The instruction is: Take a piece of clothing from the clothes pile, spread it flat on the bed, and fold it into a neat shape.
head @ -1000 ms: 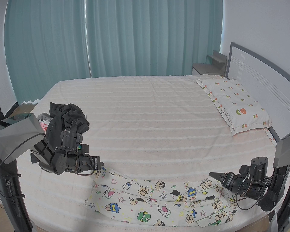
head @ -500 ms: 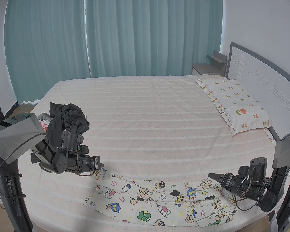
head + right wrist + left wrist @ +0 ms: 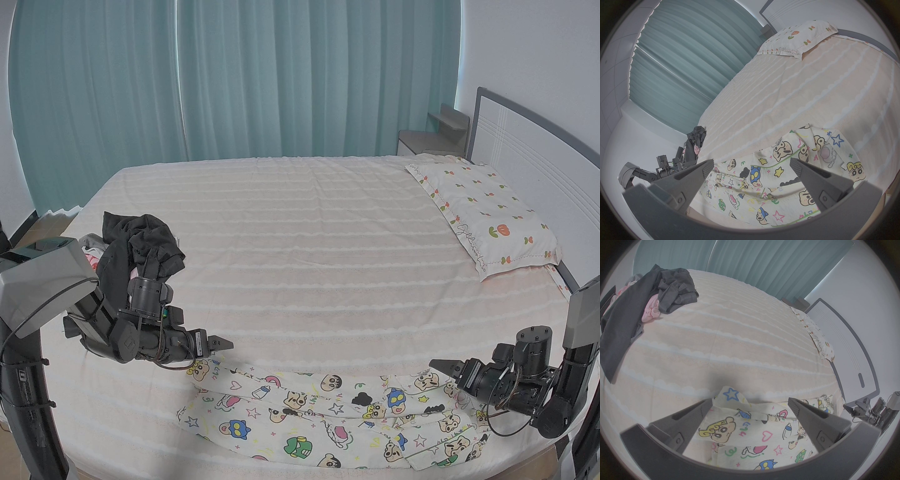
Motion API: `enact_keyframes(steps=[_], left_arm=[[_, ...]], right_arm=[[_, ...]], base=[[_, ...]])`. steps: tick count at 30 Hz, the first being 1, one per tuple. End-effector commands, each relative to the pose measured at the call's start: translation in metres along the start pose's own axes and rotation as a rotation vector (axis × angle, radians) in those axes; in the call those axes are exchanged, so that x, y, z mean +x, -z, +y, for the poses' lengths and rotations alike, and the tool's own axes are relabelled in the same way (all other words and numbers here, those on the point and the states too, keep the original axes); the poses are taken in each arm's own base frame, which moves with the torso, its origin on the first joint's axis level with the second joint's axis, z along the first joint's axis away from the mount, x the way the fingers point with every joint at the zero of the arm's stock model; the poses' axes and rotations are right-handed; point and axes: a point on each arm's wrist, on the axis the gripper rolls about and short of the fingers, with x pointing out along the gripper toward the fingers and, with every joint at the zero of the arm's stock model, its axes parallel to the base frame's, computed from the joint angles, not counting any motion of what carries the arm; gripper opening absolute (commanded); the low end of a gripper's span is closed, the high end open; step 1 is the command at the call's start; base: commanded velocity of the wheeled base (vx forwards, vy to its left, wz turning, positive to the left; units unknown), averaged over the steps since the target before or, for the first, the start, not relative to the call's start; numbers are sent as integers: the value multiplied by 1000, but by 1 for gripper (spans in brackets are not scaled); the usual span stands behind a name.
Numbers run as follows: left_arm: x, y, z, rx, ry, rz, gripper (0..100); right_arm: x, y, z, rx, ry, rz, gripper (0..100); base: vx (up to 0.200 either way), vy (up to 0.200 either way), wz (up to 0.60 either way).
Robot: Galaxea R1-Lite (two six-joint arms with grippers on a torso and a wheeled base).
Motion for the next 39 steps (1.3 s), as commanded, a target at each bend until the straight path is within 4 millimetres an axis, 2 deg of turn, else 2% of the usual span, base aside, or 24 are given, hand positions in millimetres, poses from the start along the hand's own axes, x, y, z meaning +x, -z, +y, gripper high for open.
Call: enact_keyframes(steps=[1,19,25,26,39], left_arm=[[0,6,2,3,26,29,100],[0,15,28,80,9,92,100],[-2,13,26,77,67,94,100],[-2,14,25,78,82,98,0],[-9,9,34,63,86,77,0]], right_arm=[[-3,3,-2,2,12,13,100],[-2,3,-3,5,16,17,100],[-1,4,-4,4,22,22,100],[-1,4,-4,5,23,21,100],[-1,4,-4,6,24,21,100]], base=[[0,0,0],[0,0,0],[0,0,0],[0,0,0],[0,0,0]])
